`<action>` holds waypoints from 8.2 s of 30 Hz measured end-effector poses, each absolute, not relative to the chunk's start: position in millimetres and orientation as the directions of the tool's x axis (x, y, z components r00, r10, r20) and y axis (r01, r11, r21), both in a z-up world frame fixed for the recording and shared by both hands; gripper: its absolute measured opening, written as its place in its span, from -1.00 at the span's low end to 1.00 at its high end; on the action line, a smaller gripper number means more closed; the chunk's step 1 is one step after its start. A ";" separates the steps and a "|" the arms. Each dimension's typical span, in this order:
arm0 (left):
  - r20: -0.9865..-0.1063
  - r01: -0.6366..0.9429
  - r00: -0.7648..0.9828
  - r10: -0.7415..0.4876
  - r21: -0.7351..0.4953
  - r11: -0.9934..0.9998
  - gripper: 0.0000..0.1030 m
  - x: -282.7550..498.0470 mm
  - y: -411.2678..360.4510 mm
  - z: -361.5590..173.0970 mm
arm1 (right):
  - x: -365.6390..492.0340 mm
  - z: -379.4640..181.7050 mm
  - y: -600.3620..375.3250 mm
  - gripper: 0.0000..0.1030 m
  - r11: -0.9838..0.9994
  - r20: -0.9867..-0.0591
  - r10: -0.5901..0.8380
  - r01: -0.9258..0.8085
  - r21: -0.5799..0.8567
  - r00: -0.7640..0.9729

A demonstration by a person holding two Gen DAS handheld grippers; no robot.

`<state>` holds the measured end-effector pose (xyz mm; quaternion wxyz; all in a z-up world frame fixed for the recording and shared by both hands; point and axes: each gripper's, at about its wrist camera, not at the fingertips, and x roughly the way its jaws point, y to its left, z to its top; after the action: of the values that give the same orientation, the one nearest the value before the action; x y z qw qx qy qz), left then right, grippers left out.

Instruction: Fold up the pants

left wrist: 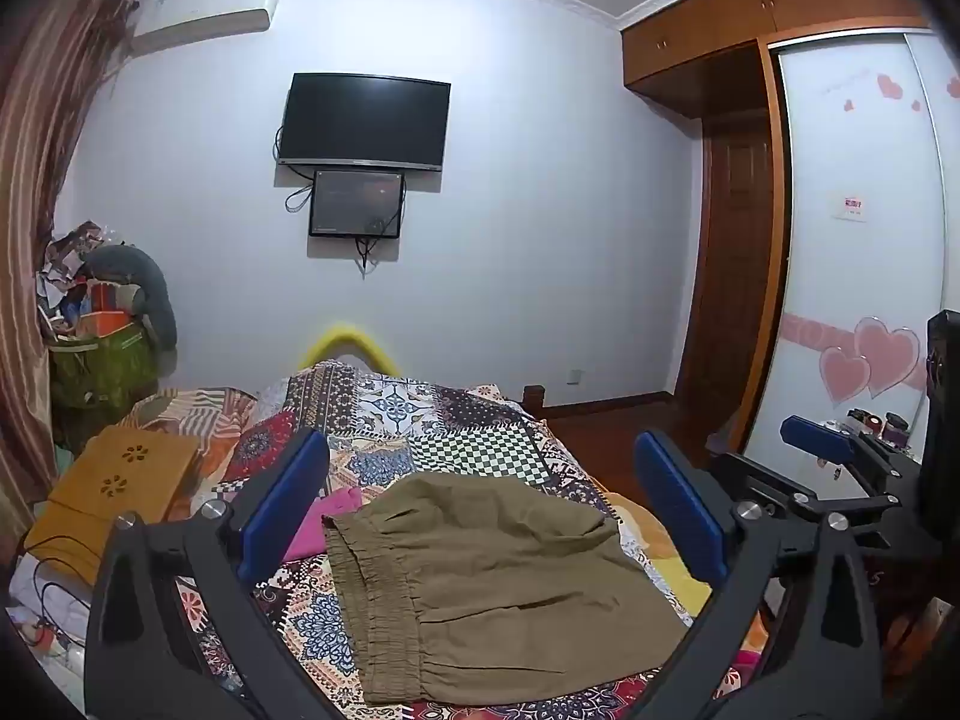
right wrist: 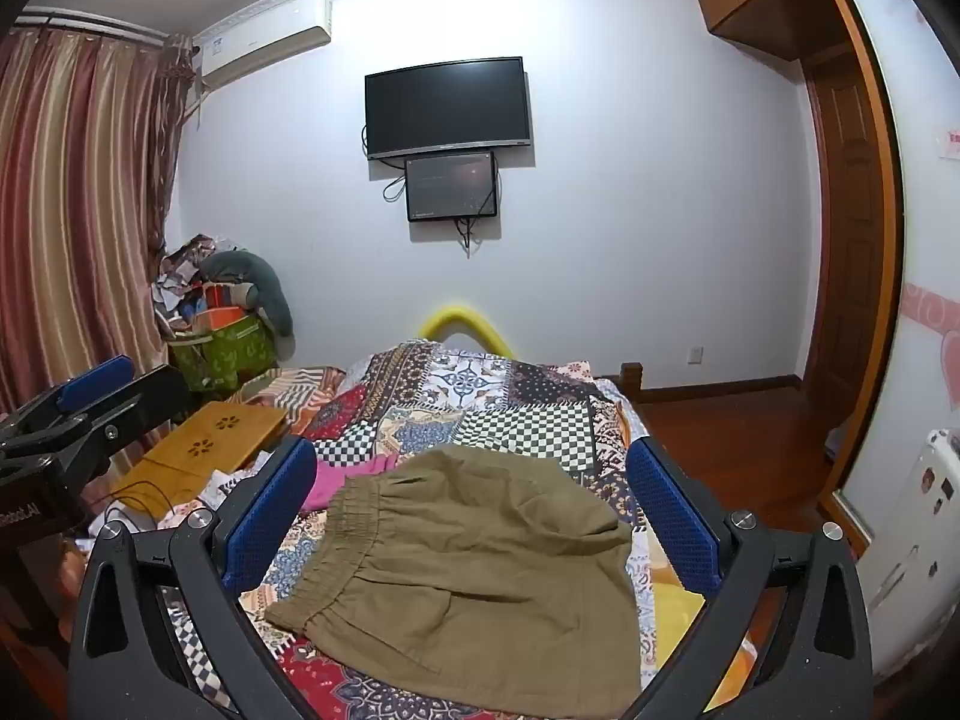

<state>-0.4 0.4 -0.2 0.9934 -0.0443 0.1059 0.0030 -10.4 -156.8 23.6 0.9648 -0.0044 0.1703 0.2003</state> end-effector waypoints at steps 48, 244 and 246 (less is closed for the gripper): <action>-0.230 -0.024 0.973 0.006 -0.074 0.997 0.99 3.7 -5.8 -5.9 | -6.5 24.0 -159.0 0.99 0.920 -0.338 0.382 -0.387 0.058 0.860; -0.898 -0.154 0.430 -0.094 -0.175 0.972 0.35 409.5 180.8 -301.4 | 418.9 -223.3 -131.4 -0.02 0.878 -0.885 0.293 -0.468 0.100 0.362; -0.897 -0.147 0.431 -0.094 -0.172 0.974 0.35 410.9 178.8 -302.5 | 419.7 -224.0 -129.1 -0.02 0.873 -0.877 0.312 -0.474 0.113 0.365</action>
<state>410.9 178.8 -302.5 0.8383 -0.1131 0.5330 0.0160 419.7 -129.1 -224.0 0.8223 -0.0794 0.5104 0.2387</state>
